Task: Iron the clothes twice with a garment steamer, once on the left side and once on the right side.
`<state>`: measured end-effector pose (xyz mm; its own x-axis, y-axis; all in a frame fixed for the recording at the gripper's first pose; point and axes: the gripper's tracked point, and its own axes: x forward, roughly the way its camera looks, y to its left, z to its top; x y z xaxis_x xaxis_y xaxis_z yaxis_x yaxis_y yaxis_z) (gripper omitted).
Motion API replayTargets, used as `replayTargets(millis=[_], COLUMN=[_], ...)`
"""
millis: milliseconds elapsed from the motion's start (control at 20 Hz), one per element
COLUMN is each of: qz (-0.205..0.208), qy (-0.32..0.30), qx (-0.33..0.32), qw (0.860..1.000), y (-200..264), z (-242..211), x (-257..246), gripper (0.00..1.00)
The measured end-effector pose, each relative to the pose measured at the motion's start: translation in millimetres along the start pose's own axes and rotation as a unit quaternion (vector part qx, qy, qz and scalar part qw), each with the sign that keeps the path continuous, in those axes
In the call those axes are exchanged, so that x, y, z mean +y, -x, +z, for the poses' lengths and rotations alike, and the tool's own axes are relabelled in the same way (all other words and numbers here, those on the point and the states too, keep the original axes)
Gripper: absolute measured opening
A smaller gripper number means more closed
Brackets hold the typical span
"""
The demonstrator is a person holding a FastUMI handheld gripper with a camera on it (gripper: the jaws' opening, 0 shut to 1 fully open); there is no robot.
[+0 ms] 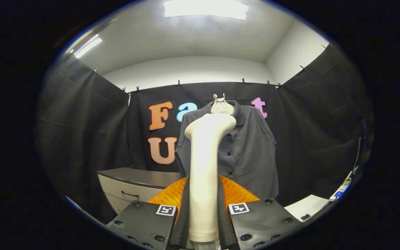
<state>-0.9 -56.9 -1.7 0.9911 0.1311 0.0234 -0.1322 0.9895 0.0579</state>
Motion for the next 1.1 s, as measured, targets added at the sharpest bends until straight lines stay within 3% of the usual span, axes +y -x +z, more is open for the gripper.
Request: replayTargets(millis=[1100], qz=[-0.002], qy=[0.007], qx=[-0.024], qw=[1.0], y=[11], z=[23], x=[6], gripper=[0.41])
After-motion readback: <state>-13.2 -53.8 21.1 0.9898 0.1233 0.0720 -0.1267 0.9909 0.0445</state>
